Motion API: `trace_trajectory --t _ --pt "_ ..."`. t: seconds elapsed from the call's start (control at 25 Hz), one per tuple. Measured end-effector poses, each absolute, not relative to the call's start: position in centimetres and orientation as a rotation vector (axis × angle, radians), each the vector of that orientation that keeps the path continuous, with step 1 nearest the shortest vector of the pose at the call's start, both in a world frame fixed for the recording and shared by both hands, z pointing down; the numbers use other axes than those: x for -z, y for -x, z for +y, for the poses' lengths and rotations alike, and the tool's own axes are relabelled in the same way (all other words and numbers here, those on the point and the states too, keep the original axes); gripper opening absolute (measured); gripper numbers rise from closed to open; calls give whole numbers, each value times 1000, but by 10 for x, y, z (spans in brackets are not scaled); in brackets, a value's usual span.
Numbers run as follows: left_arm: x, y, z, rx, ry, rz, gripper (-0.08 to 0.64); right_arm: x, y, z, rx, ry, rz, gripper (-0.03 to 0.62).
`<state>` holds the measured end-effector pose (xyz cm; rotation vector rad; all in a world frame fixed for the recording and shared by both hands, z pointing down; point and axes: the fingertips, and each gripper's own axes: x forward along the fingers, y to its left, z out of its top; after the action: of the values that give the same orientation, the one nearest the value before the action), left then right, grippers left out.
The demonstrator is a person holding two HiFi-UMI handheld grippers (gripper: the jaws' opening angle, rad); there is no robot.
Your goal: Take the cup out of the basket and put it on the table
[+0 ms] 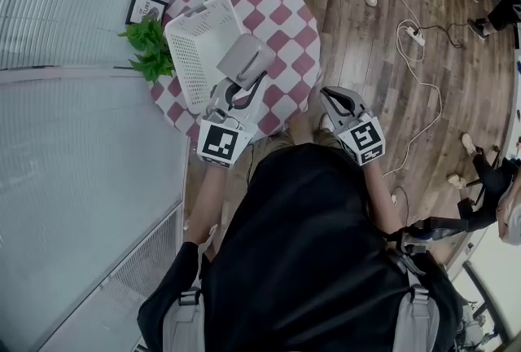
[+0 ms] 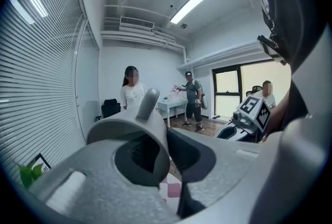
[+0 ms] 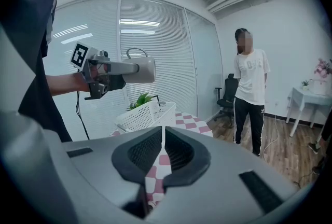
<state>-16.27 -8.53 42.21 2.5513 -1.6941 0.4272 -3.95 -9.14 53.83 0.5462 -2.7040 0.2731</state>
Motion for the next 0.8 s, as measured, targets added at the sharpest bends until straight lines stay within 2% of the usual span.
trace_trajectory --t 0.8 --pt "-433 122 -76 -246 -2573 -1635 43 -510 47 -92 -258 -503 -2843 25"
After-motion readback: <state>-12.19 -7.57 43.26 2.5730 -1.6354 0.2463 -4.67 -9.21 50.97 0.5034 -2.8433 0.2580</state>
